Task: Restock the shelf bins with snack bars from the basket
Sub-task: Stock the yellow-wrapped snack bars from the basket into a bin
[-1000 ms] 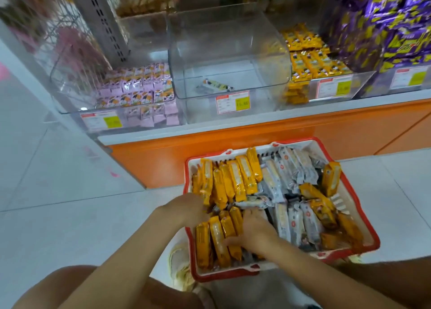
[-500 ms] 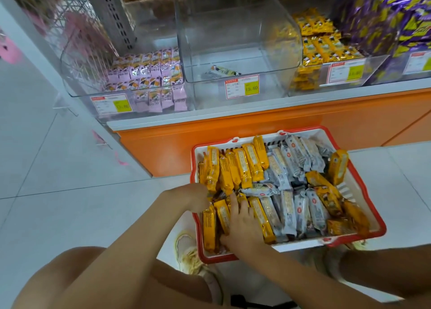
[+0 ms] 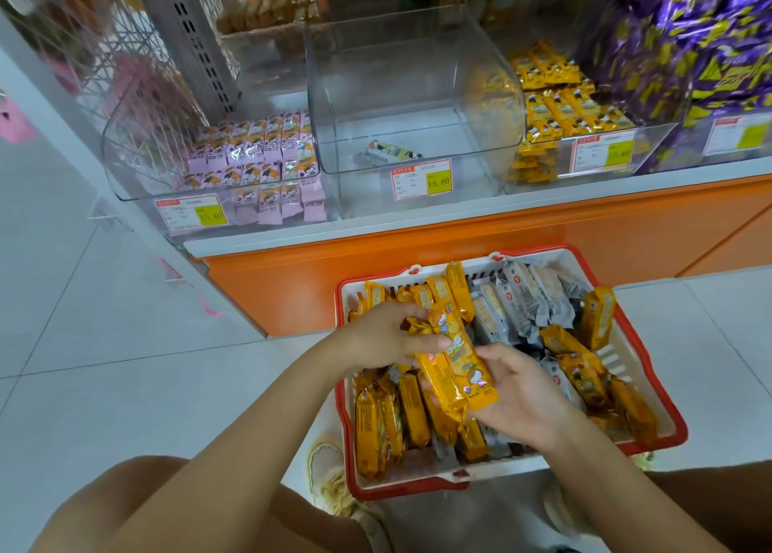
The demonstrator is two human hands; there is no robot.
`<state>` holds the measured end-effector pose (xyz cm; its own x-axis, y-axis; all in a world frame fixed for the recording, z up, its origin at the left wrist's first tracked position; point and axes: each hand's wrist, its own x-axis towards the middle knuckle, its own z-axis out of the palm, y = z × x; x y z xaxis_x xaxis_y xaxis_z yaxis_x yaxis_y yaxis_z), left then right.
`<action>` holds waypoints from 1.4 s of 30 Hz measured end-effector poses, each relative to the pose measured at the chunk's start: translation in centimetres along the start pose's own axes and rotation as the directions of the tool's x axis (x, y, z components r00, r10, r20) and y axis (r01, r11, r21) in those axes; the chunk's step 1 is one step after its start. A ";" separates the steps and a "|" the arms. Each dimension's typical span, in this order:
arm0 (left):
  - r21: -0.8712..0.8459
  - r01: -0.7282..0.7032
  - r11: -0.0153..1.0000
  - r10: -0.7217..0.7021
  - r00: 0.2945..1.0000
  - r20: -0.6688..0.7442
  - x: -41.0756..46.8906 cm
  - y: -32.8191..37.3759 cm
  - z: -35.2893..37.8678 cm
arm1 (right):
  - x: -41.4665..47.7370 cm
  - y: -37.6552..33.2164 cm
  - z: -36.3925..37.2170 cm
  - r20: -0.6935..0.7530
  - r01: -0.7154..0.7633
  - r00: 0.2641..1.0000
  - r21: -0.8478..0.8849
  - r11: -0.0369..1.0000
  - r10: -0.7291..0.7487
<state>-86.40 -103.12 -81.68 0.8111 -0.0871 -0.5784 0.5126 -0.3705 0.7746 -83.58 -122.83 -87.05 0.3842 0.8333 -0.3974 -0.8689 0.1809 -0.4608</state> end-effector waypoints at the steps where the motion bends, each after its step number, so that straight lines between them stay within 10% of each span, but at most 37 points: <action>1: -0.016 -0.022 1.000 0.022 0.999 -0.036 0.3 0.1 0.1 | -0.2 -0.4 0.1 -0.011 0.000 1.000 -0.014 1.000 0.000; 11: -0.337 -0.034 0.941 0.004 0.996 -0.090 1.5 1.4 0.7 | -3.0 -4.4 5.2 -0.273 0.037 0.932 -0.584 0.811 -0.239; 19: -0.669 -0.048 0.742 0.097 0.995 0.036 1.5 2.2 -0.3 | -2.5 -5.1 1.9 -0.302 0.103 0.882 -0.624 0.774 -0.361; 30: -0.351 0.077 0.933 -0.098 0.994 -0.043 1.6 3.1 0.9 | -2.2 -5.9 1.1 -0.350 0.243 0.800 -0.554 0.796 -0.487; 42: -0.445 0.073 0.893 -0.141 0.983 -0.121 2.2 4.1 1.1 | -2.4 -5.6 1.4 -0.326 0.176 0.806 -0.665 0.725 -0.495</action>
<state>-82.80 -105.83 -80.10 0.7590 0.0784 -0.6463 0.6421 0.0741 0.7630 -80.08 -125.07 -82.39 0.8410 0.4117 -0.3510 -0.3550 -0.0696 -0.9323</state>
